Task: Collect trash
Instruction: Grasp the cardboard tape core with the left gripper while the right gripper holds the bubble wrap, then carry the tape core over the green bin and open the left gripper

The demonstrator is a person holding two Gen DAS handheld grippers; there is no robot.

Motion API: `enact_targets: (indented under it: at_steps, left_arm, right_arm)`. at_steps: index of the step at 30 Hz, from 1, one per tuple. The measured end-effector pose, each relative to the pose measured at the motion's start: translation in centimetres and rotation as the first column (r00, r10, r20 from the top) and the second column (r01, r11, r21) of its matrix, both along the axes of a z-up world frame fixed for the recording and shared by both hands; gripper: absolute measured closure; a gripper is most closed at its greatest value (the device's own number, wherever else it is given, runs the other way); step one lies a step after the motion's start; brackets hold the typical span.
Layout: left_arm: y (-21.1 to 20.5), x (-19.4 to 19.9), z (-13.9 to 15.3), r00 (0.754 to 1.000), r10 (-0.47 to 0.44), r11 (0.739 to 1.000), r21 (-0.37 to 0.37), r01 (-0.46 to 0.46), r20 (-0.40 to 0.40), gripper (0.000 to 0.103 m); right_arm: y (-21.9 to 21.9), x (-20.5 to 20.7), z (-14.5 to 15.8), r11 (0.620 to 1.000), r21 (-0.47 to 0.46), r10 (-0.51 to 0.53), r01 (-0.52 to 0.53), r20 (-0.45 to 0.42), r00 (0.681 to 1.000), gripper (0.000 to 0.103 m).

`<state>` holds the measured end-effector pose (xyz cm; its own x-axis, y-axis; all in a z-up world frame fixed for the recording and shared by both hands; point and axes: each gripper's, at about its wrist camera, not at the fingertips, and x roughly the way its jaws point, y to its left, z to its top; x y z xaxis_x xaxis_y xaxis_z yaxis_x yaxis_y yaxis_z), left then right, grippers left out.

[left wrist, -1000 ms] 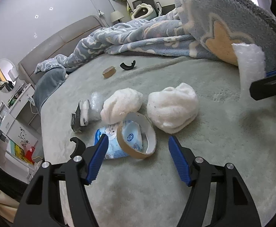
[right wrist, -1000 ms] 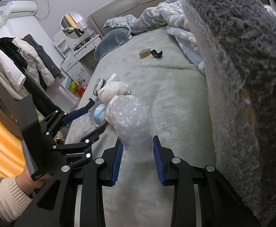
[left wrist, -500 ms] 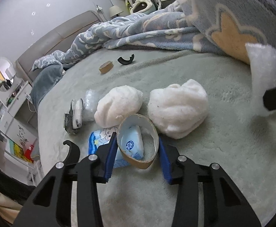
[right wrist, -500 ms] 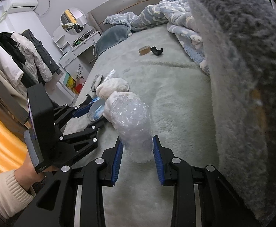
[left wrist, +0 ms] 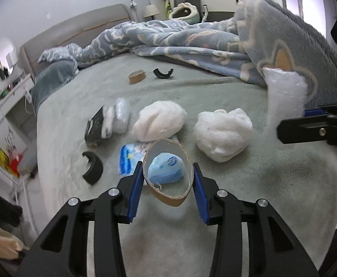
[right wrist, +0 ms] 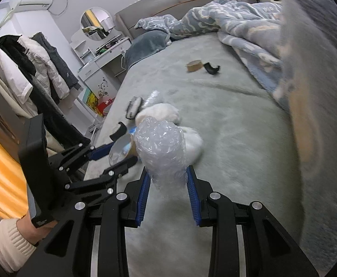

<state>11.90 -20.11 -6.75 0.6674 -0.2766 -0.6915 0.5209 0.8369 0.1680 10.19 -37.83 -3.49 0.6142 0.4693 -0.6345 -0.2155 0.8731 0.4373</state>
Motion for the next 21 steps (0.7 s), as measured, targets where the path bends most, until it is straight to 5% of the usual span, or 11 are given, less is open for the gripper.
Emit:
enact_targets:
  at_steps: [11,21]
  left_arm:
    - [6.8,0.4,2.1,0.993,0.098,0.987,-0.125,-0.105,-0.058,0.059]
    - [14.8,1.2,2.0,0.964,0.232,0.951,-0.176,-0.253,-0.134,0.058]
  right_arm:
    - [6.1,2.4,0.7,0.997,-0.033,0.071,-0.071,-0.003,0.997,0.071]
    - [13.2,4.4,1.0,0.985,-0.052,0.167,-0.167,-0.008,0.986,0.071]
